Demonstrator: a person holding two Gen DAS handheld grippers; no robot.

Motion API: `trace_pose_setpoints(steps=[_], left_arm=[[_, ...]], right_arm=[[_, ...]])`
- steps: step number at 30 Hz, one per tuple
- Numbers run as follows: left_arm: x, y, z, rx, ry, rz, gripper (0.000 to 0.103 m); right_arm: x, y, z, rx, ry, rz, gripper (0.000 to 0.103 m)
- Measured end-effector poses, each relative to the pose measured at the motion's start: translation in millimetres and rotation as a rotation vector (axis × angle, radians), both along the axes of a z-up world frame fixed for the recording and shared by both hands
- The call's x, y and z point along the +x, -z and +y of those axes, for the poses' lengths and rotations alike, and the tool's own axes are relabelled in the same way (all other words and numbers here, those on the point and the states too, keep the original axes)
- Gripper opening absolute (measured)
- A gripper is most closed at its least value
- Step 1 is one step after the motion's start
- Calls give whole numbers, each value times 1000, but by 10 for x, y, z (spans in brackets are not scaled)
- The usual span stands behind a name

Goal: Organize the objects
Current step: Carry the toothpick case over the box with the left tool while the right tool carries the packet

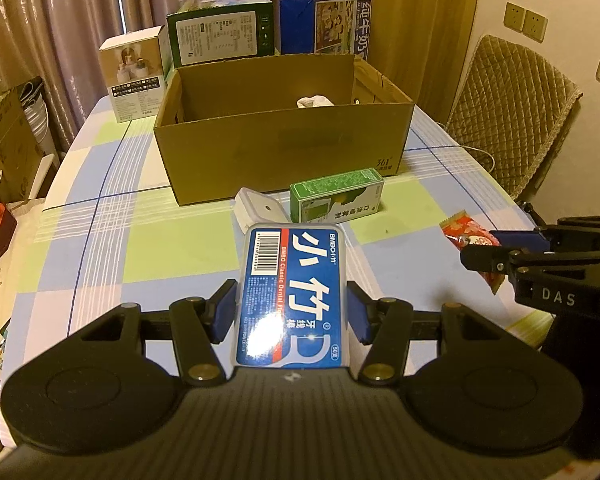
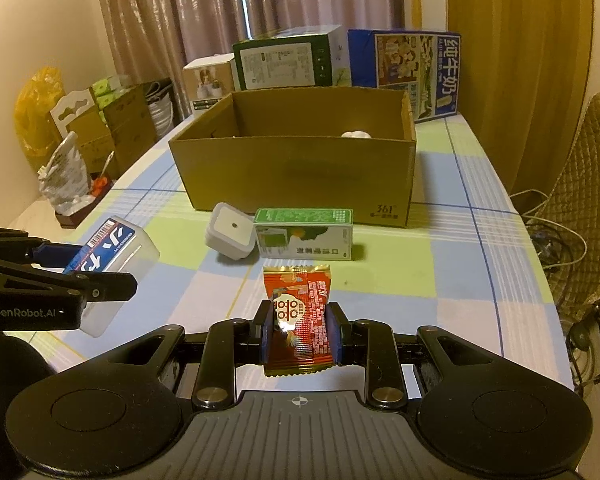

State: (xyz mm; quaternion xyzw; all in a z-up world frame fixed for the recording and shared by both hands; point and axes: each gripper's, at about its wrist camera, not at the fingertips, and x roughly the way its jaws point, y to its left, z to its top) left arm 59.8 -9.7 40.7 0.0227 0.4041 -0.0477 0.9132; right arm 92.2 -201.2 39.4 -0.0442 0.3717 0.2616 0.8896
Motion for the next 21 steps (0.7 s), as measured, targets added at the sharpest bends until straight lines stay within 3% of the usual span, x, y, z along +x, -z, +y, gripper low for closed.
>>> trace_pose_setpoints(steps=[10, 21], left_arm=[[216, -144, 71, -17, 7, -20, 52], [1102, -653, 270, 2, 36, -90, 52]], right_arm=[[223, -136, 13, -3, -4, -22, 25], [1127, -715, 235, 30, -29, -80, 25]])
